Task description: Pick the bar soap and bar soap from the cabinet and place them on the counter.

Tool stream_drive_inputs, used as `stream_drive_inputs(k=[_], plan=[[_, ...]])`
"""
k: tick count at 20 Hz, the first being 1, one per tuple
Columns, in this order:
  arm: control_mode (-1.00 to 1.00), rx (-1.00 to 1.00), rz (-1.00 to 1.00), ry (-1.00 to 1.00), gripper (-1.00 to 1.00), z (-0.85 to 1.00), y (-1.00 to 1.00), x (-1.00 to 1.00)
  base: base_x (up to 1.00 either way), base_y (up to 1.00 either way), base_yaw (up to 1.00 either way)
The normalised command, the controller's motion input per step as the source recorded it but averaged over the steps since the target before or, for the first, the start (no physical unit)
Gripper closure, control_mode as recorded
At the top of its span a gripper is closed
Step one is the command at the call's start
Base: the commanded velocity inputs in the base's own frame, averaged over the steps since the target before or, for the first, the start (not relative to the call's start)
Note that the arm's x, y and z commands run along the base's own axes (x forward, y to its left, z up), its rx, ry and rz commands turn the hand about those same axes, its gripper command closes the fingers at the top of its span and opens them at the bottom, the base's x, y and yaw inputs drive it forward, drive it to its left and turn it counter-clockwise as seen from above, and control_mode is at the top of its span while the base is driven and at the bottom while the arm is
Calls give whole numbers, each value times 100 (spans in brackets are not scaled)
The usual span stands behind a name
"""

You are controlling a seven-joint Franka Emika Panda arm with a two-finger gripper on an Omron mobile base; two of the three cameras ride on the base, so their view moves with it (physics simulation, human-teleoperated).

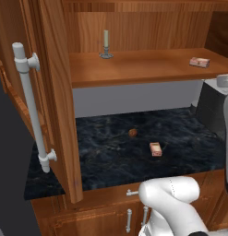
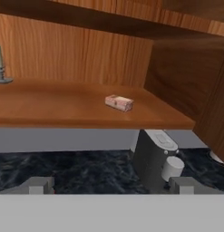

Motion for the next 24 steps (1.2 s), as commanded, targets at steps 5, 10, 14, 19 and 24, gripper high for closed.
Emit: stream_drive_inputs(k=[5,10,14,19,24], plan=[[-100,0,0,0,-100,6,-7,16,0,0,0],[-100,0,0,0,-100,0,-8,17,0,0,0],[-100,0,0,-1,-100,0,-7,19,0,0,0],[-100,0,2,-4,-100,0,-6,19,0,0,0],[-100,0,5,-6,-100,0,-8,16,0,0,0]])
